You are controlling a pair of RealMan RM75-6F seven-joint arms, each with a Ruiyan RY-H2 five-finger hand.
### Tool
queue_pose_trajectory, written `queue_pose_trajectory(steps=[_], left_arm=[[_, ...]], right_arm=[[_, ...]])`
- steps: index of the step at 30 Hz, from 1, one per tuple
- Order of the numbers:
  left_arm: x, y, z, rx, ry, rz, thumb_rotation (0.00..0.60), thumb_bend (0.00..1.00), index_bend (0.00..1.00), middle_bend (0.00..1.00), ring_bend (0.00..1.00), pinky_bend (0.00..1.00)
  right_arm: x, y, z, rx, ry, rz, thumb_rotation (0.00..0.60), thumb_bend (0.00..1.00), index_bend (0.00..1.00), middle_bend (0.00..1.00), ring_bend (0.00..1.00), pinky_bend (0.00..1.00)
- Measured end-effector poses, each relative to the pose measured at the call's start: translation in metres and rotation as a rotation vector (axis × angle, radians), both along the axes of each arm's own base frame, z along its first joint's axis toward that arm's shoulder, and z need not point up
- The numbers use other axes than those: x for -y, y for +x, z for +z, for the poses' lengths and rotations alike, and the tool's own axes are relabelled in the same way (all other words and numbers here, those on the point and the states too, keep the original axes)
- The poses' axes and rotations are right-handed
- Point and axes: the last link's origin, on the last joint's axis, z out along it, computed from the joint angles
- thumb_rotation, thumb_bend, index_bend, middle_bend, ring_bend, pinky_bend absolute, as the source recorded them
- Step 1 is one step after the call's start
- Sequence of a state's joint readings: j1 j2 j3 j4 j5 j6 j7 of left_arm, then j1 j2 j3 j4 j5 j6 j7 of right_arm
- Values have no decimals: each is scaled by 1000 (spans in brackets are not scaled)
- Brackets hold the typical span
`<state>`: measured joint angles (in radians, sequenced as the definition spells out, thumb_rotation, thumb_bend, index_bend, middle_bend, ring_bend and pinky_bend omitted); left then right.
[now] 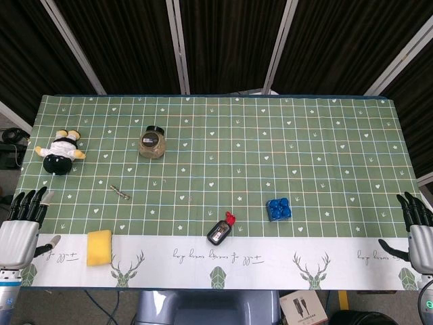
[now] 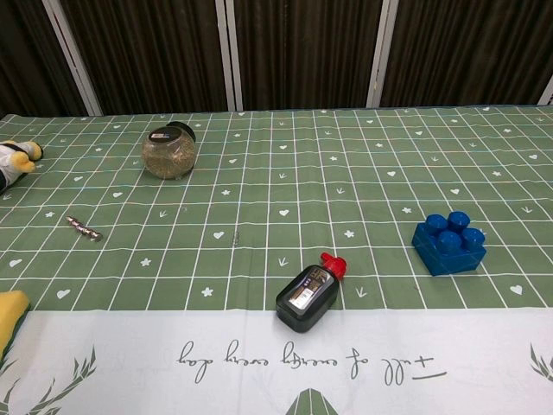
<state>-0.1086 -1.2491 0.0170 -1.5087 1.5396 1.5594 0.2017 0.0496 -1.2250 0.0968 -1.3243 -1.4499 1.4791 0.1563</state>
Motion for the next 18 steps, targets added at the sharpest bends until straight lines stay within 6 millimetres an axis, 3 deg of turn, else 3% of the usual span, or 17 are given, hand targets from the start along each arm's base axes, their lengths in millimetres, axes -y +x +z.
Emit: queue_pose_trajectory(steps=[11,18], left_arm=[[-9,-1,-3,-20,-40,8,600,111,6,0,0,0],[-44,1,-12,-67,-105,3,600,207,211,0,0,0]], right_arm=[[0,-1,-1,15,0,-5,600,102,61,0,0,136],[3,-1,-3,28,5,-10,600,101,61,0,0,136]])
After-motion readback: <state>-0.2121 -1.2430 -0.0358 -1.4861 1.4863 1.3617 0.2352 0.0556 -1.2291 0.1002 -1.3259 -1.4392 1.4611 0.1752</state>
